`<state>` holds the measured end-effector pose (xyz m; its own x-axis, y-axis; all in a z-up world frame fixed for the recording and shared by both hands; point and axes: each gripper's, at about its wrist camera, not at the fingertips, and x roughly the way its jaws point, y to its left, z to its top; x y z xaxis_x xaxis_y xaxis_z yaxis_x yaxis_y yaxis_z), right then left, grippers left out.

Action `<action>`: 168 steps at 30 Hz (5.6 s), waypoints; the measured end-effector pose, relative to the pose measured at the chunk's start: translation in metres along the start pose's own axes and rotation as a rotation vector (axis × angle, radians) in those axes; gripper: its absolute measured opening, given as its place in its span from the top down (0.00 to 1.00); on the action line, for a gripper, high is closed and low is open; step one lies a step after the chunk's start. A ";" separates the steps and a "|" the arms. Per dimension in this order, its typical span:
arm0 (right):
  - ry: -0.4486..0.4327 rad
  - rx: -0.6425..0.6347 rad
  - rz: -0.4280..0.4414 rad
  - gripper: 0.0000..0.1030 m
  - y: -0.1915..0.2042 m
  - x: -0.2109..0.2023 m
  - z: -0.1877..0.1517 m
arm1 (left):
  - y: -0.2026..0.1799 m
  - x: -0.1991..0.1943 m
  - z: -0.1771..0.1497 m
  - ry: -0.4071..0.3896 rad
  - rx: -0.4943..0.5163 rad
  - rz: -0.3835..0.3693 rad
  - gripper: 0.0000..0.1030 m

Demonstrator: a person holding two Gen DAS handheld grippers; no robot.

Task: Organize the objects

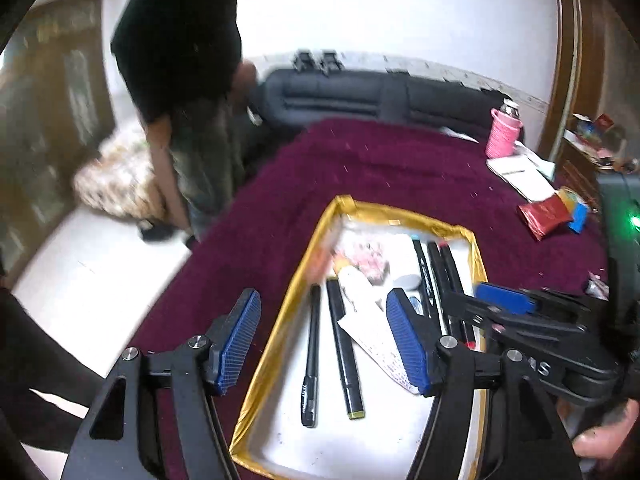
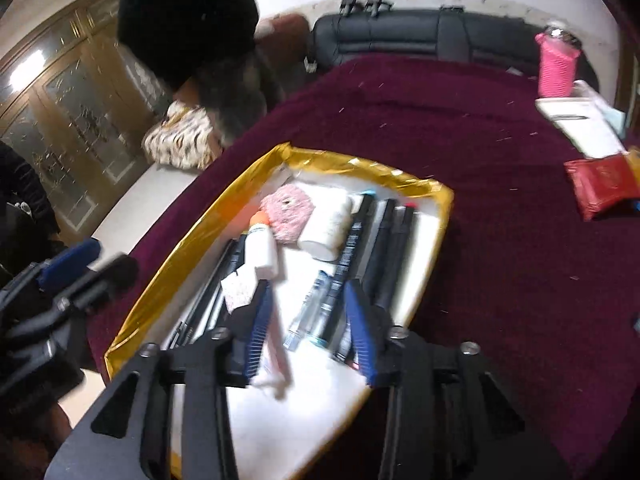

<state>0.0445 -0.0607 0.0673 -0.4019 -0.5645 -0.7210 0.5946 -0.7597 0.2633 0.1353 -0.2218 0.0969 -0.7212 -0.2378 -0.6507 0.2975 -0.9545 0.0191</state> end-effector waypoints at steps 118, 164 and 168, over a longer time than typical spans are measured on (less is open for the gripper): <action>0.031 0.279 -0.182 0.81 -0.243 -0.119 -0.054 | -0.193 0.047 -0.022 0.288 0.162 -0.409 0.42; 0.039 0.243 -0.305 0.75 -0.262 -0.082 -0.044 | -0.255 0.075 -0.031 0.305 0.340 -0.464 0.89; -0.024 0.265 -0.252 0.75 -0.249 -0.104 -0.043 | -0.238 0.060 -0.025 0.263 0.290 -0.490 0.89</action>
<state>-0.0317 0.2006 0.0489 -0.5308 -0.3536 -0.7702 0.2745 -0.9315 0.2385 0.0373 -0.0045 0.0341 -0.5419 0.2568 -0.8003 -0.2373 -0.9602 -0.1474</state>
